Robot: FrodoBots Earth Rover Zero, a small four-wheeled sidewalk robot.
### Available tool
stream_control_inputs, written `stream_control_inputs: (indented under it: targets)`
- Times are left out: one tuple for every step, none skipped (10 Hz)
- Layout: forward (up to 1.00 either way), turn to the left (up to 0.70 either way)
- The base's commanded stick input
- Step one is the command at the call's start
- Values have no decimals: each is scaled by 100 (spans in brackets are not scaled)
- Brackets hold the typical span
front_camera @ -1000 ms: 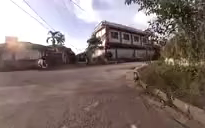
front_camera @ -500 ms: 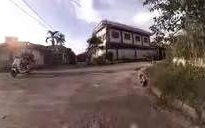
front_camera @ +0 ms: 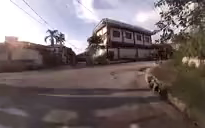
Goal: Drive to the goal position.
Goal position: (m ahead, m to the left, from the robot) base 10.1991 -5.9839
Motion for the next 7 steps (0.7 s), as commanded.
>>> stream_control_inputs:
  targets:
    - [100, -40]
    - [100, -38]
    - [100, -2]
    - [100, 0]
    - [100, 0]
    - [100, 0]
    - [100, 0]
